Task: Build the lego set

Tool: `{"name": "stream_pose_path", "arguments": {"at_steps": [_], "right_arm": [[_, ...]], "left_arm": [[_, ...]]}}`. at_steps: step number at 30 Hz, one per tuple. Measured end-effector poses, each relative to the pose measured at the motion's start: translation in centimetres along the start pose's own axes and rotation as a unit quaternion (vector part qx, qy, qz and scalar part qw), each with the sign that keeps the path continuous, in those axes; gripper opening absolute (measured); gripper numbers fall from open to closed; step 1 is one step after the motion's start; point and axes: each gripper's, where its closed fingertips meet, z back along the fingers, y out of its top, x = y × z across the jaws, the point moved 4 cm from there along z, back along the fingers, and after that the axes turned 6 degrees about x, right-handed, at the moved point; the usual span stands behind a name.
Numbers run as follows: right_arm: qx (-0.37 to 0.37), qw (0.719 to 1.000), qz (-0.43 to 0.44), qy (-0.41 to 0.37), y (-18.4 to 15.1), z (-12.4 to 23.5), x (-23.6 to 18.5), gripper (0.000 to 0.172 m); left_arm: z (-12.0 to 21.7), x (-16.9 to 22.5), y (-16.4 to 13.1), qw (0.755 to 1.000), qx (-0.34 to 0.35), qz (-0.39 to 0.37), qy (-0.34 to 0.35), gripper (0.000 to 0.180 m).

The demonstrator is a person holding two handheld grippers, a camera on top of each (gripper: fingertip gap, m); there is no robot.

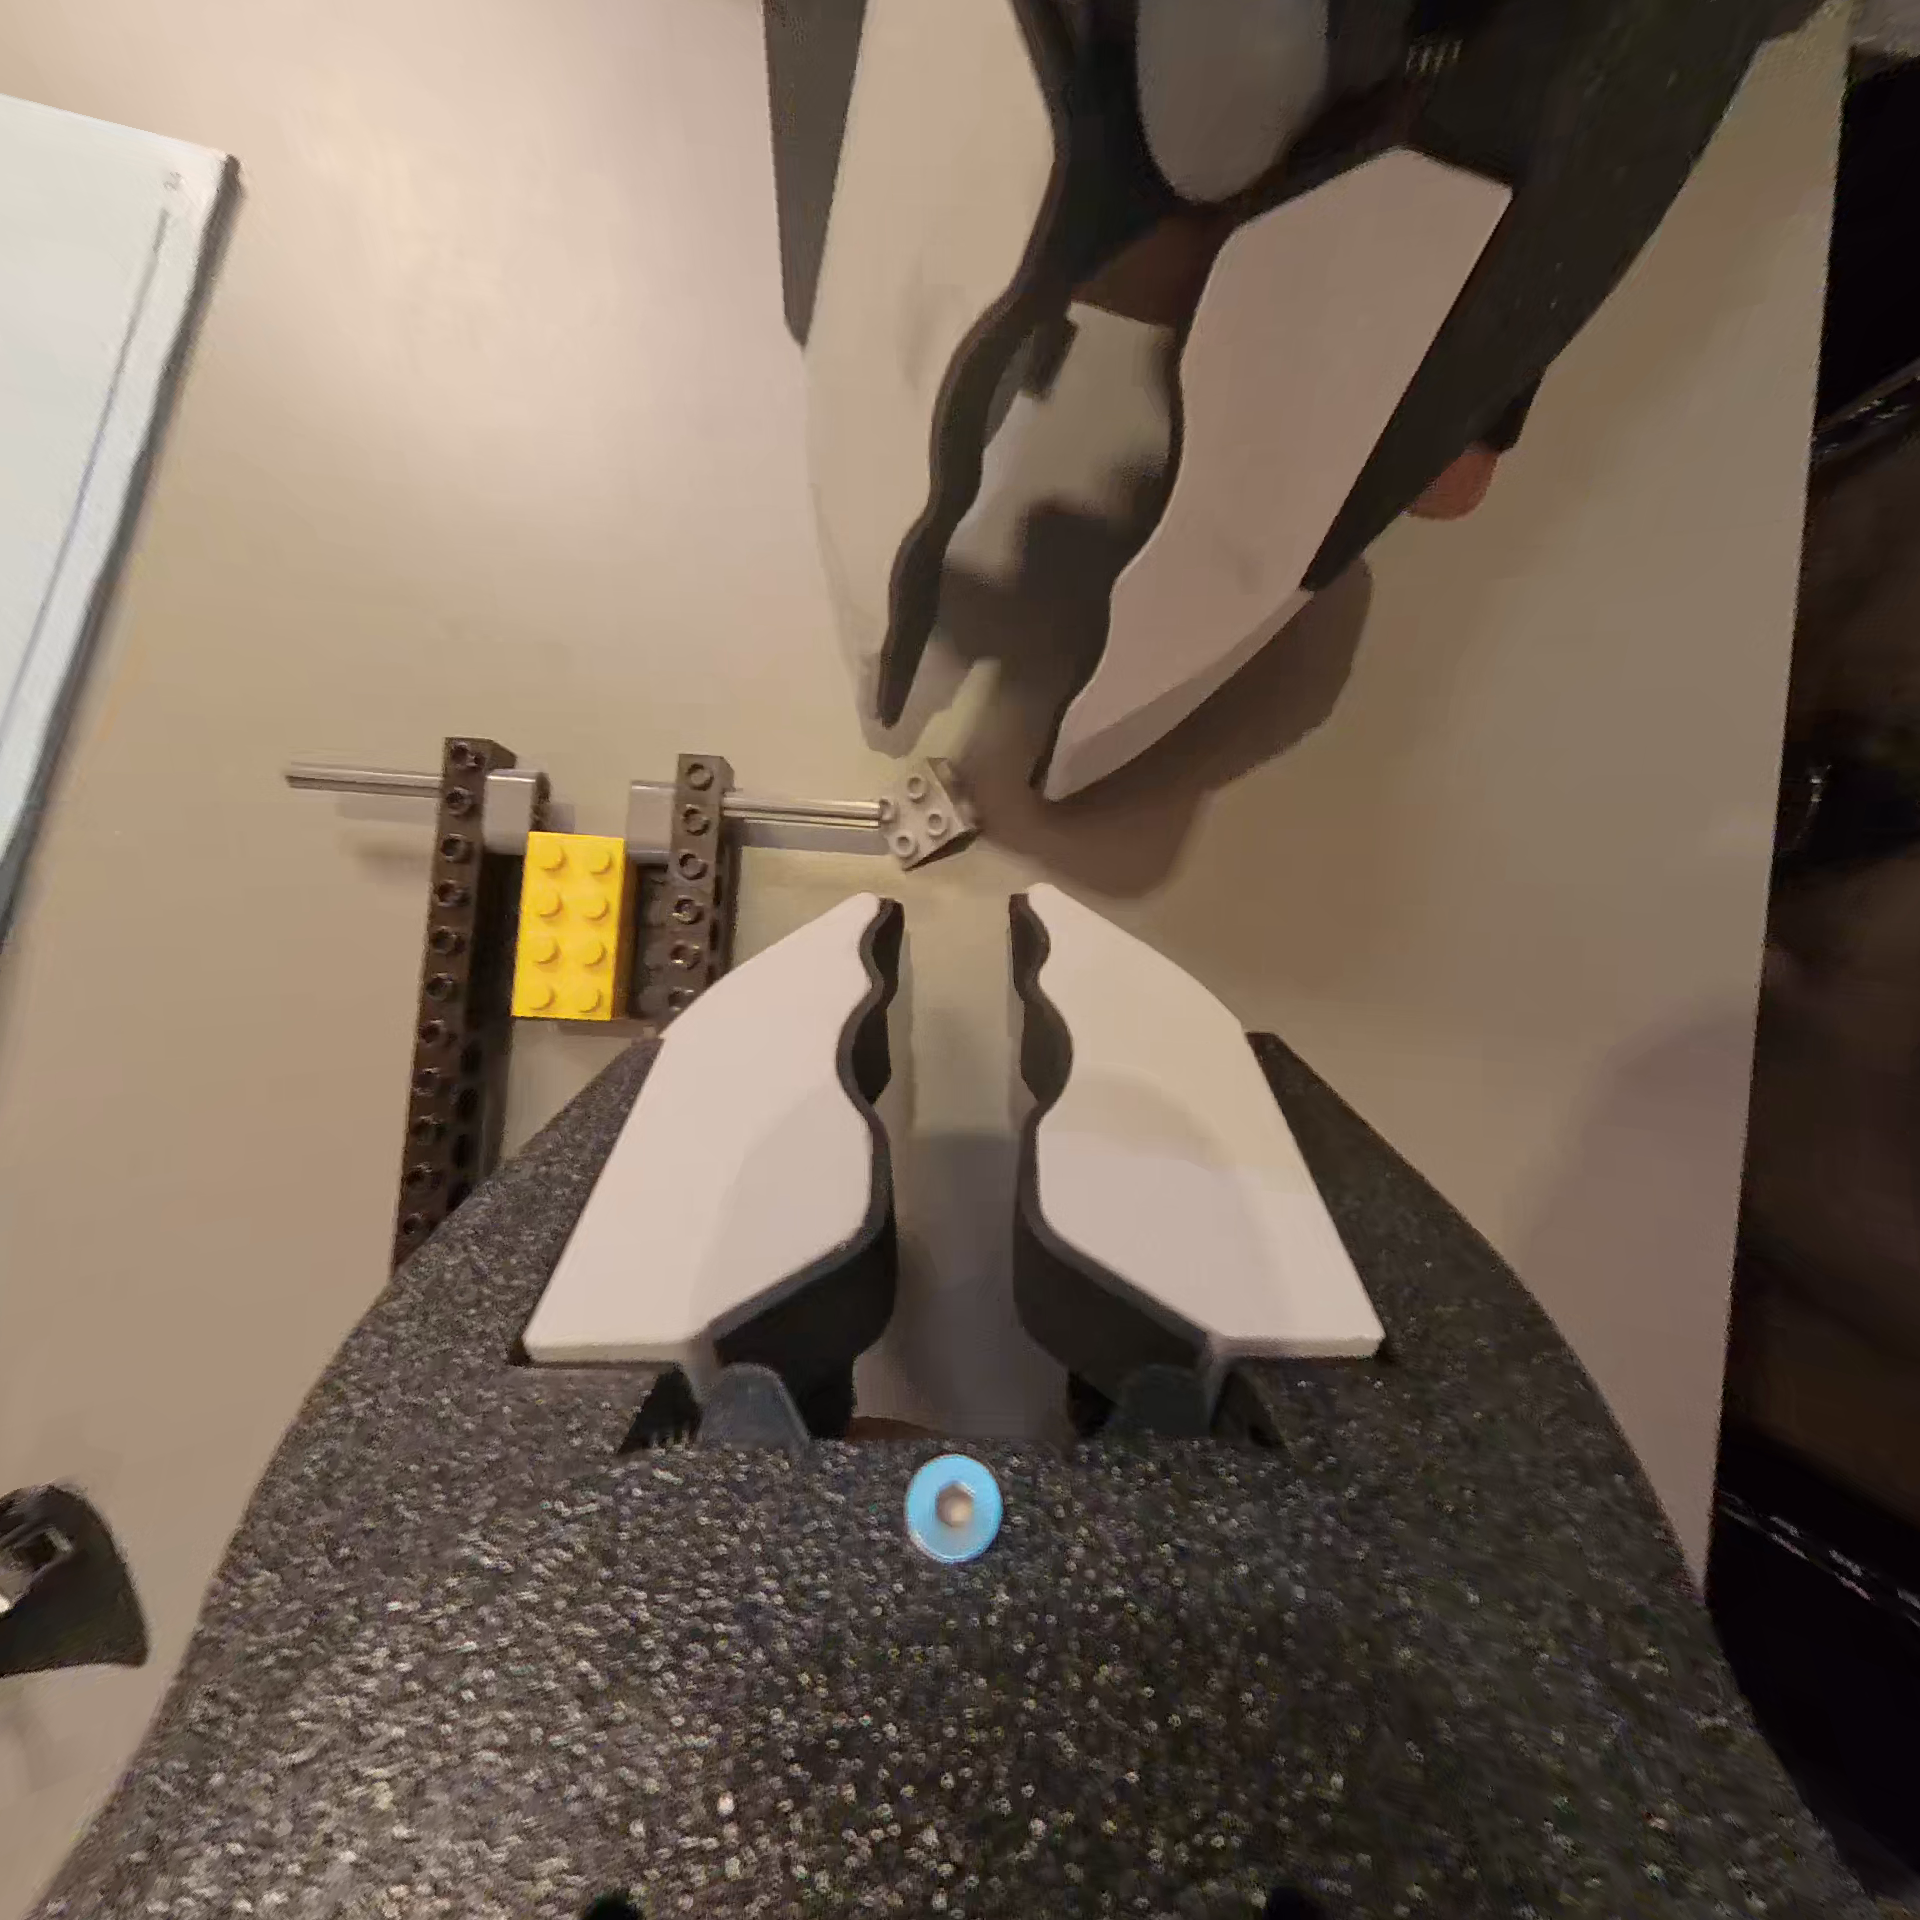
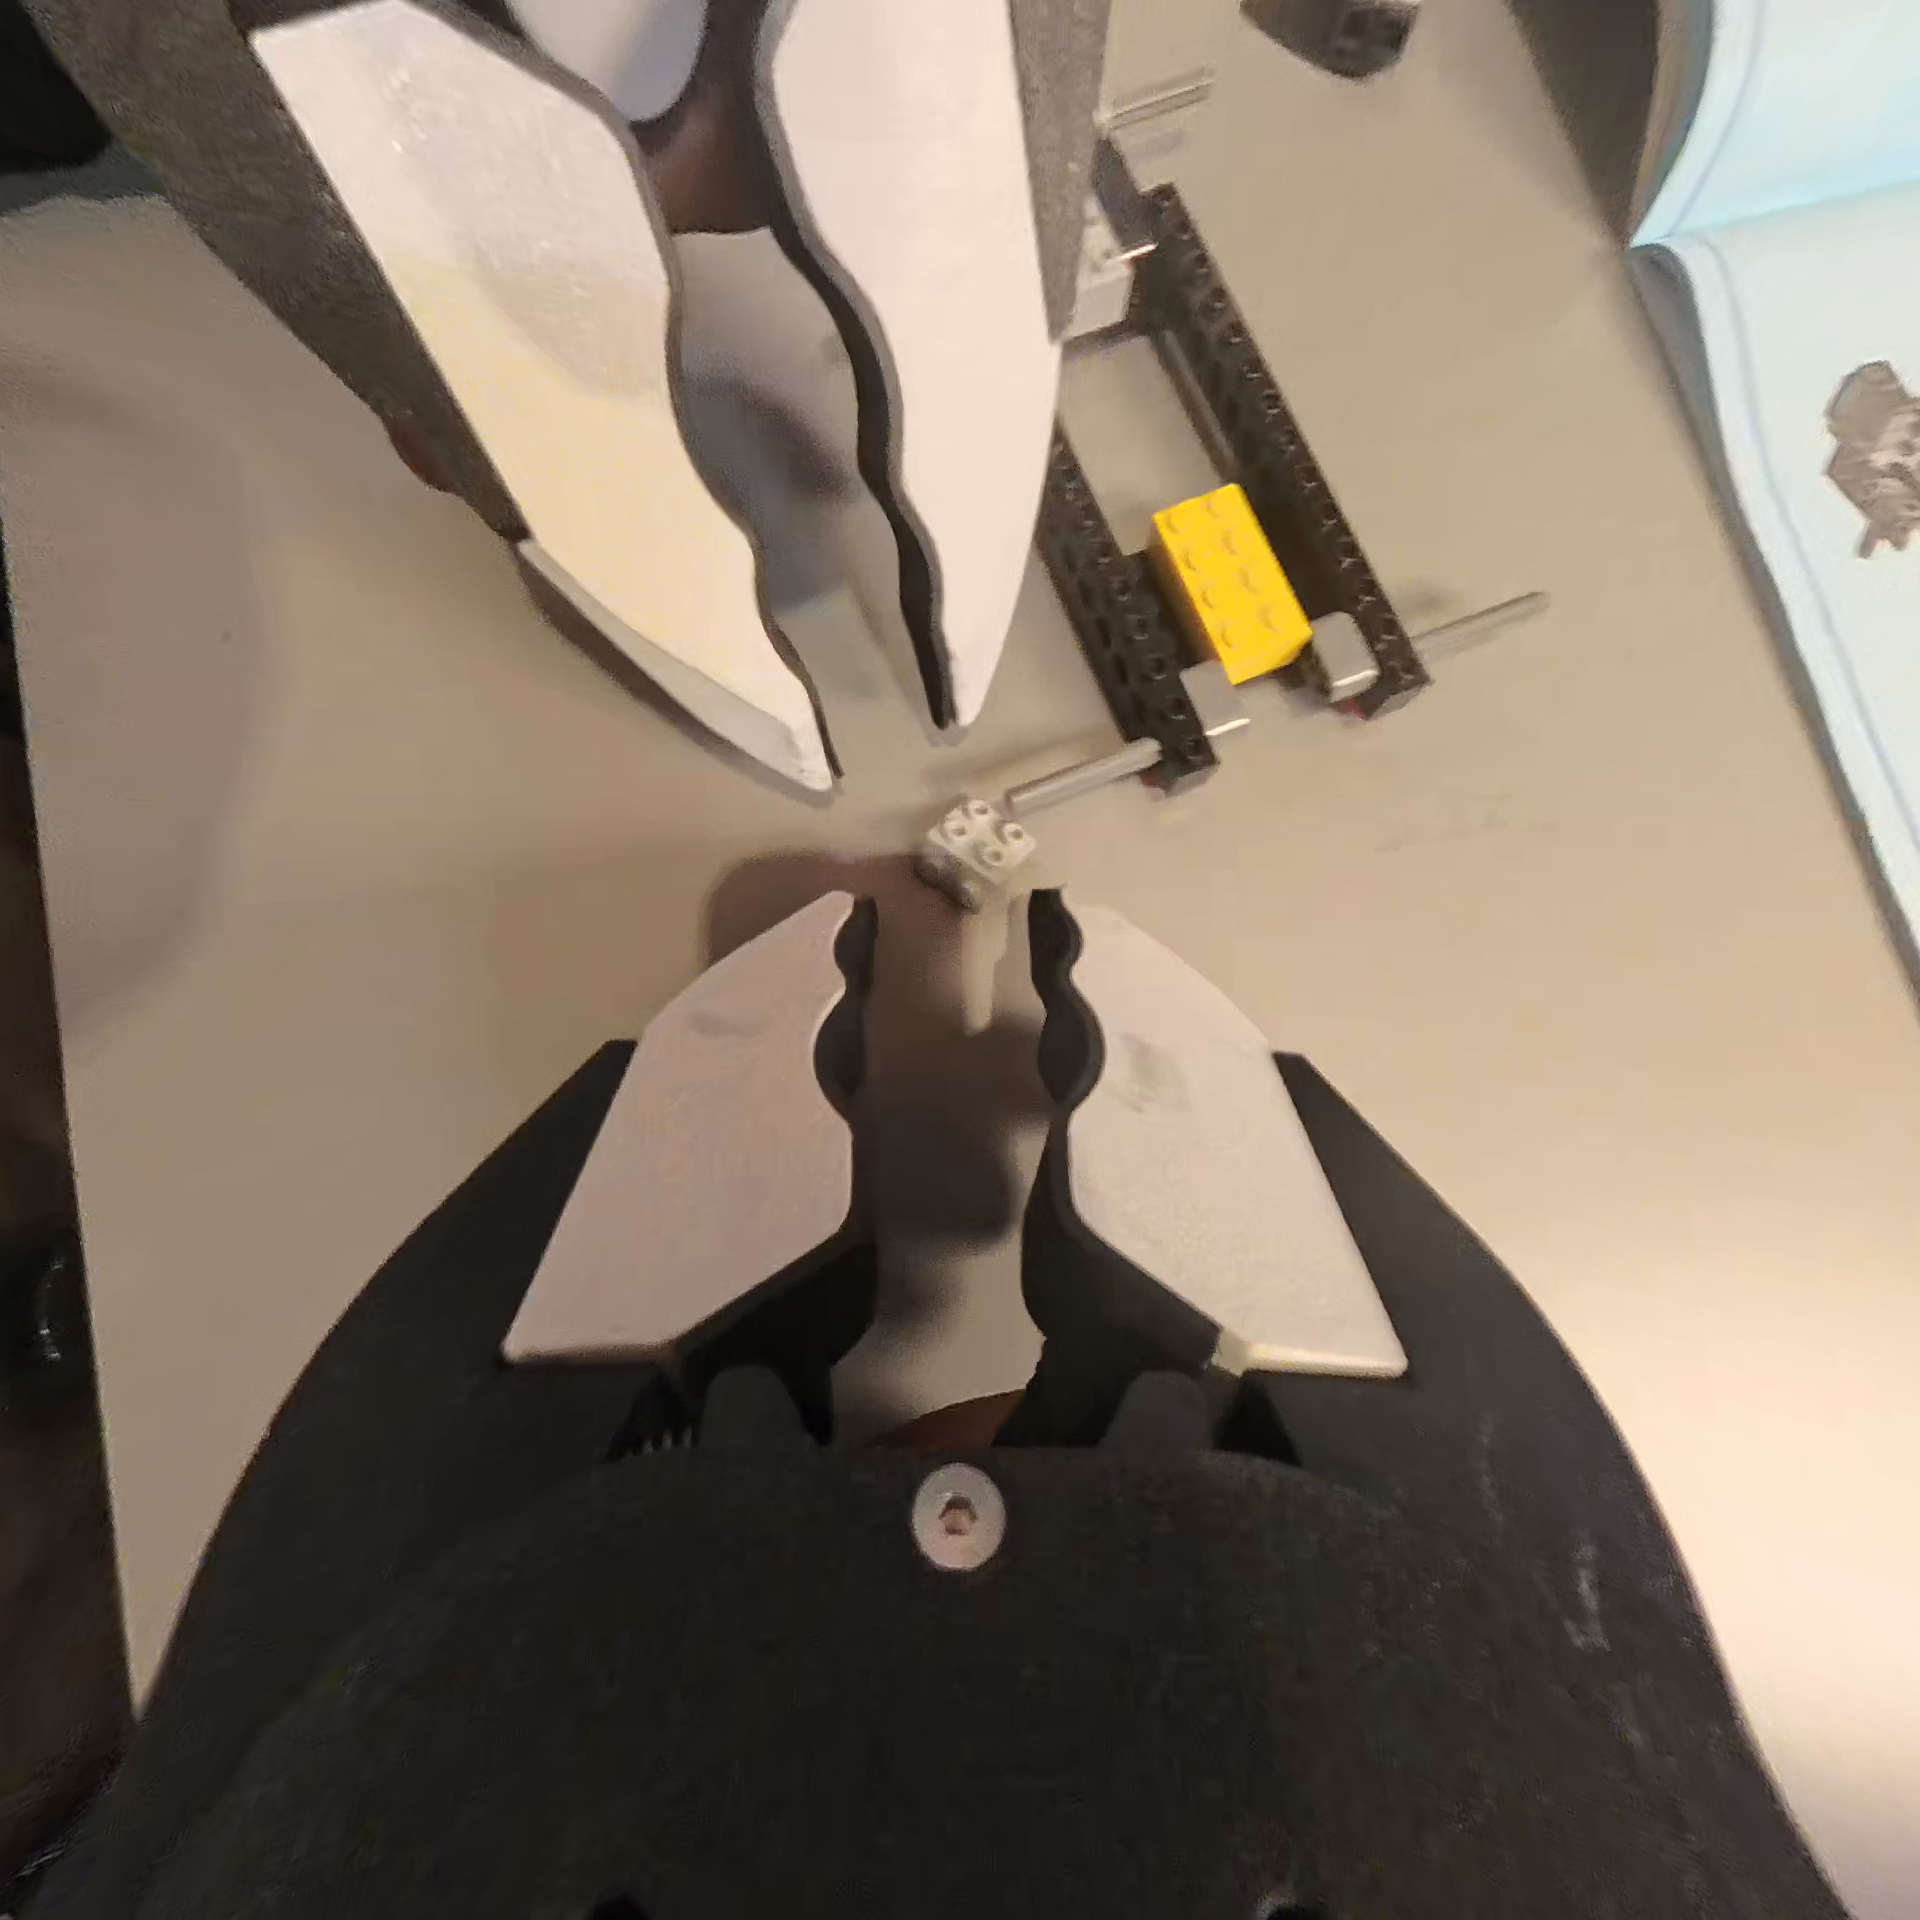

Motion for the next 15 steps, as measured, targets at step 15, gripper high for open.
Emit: {"name": "stream_pose_path", "arguments": {"at_steps": [15], "right_arm": [[-0.002, 0.999, -0.019, 0.035, 0.2, -0.6, -1.8, 0.031]], "left_arm": [[0.3, 1.2, -1.2, 0.996, 0.017, 0.085, 0.021, 0.025]]}}
